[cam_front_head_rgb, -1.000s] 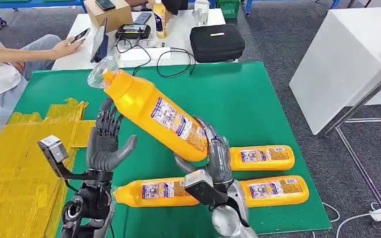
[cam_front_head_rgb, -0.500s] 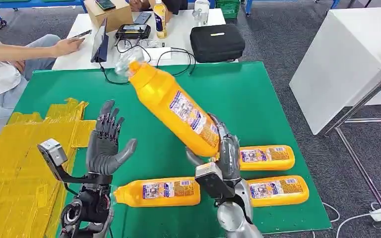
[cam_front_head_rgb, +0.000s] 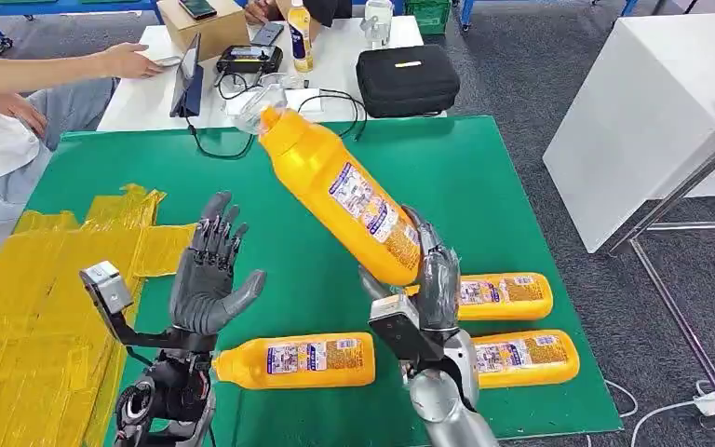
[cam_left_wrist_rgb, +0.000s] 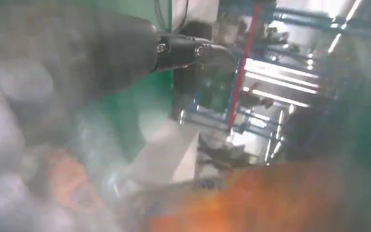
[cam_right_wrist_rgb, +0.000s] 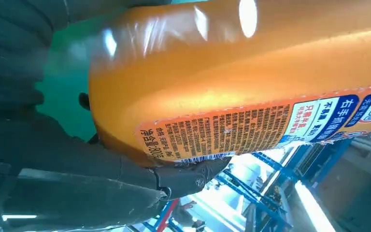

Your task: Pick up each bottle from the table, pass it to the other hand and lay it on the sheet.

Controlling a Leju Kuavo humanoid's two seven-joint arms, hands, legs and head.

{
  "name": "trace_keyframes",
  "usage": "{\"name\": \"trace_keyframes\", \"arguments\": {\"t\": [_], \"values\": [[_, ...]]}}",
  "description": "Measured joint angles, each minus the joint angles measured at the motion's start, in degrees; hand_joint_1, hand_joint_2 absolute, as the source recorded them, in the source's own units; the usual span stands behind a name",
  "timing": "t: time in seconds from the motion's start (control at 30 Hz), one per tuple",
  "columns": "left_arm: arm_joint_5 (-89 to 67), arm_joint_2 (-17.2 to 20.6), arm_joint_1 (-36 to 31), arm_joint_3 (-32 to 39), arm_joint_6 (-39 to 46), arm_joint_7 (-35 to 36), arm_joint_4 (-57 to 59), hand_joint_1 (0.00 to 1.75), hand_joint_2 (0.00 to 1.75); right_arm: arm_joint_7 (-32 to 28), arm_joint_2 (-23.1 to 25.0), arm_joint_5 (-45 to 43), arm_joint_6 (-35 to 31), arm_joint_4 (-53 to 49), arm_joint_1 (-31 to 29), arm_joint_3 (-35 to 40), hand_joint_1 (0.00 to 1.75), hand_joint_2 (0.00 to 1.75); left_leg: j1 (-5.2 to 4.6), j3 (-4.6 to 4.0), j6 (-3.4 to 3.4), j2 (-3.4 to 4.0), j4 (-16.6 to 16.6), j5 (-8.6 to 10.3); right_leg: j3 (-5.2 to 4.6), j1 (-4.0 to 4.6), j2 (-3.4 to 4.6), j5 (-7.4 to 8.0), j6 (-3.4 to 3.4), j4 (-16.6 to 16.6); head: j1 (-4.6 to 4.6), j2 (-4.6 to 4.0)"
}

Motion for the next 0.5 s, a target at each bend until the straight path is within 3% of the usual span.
{"name": "trace_keyframes", "arguments": {"t": [0.5], "values": [[5.46, 0.48, -1.96, -2.21, -3.60, 2.49, 0.07, 0.00, 1.75, 0.55, 2.40, 7.41, -3.08, 7.63, -1.59, 8.92, 1.75, 1.75, 0.00, 0.01, 0.00, 0.00, 0.00, 0.00, 0.00, -0.02, 0.00, 0.00, 0.00, 0.00, -0.02, 0.02]]}}
